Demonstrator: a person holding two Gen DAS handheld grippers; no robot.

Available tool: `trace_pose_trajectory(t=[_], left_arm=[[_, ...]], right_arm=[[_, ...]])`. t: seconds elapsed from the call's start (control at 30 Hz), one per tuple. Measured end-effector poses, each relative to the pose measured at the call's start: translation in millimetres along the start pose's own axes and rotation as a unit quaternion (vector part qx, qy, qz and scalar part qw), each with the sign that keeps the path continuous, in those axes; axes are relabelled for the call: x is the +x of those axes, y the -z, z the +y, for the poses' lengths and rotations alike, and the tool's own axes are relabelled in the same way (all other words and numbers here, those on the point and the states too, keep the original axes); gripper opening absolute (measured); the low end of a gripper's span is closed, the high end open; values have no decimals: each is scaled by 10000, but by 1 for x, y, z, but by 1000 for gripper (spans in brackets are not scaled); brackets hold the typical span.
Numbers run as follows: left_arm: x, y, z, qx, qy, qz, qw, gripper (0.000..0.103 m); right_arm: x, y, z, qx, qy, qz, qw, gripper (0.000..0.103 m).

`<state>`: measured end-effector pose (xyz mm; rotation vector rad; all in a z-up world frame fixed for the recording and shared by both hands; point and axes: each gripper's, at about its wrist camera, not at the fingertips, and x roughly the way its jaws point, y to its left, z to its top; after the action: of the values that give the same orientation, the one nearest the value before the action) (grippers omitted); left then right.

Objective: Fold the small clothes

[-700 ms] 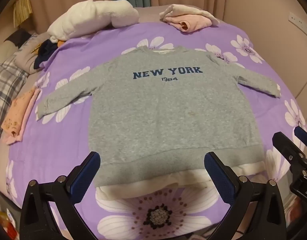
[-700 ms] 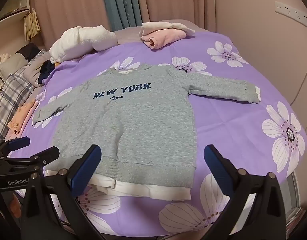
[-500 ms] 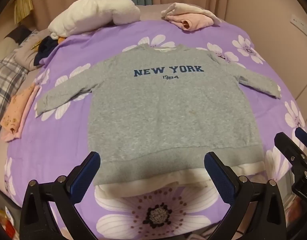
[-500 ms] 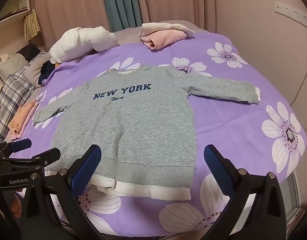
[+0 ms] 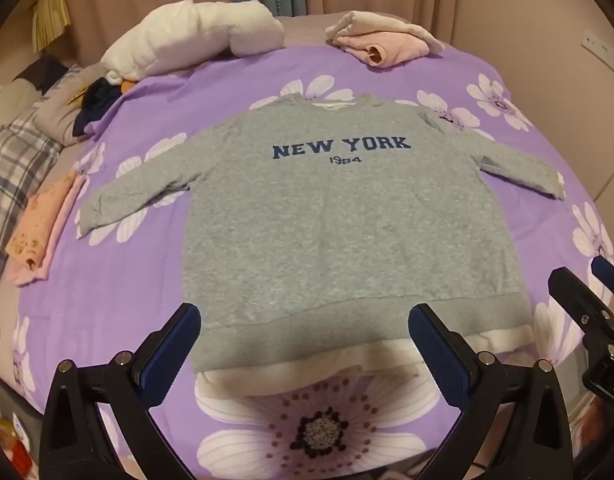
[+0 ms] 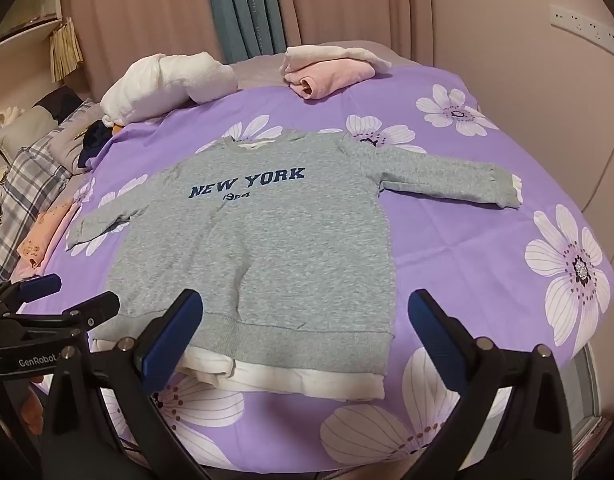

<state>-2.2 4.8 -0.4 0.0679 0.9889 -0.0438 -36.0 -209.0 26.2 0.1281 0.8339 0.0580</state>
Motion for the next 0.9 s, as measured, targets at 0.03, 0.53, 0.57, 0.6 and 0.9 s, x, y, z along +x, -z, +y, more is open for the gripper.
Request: trace_pose_trajectory(t=[0.03,0.53,0.57,0.6,0.9], left_arm=[[0,0,0,3,0,-3,10000,103],[-4,0,-3,87,-80,-101,9999,103],[-4,0,-3,86,-79,-103,9999,103],[-4,0,-3,87,-81,-106,9999,103],[-4,0,-3,107,-120,-124,9998,103]], right_arm=[[0,0,0,3,1,2,10000,103],[-1,1,1,13,-7,11,10000,103],[-1,1,1,13,-3,9,10000,103],[-2,1,2,16,-1,8,10000,103],[-2,1,2,9,-1,9,10000,103]])
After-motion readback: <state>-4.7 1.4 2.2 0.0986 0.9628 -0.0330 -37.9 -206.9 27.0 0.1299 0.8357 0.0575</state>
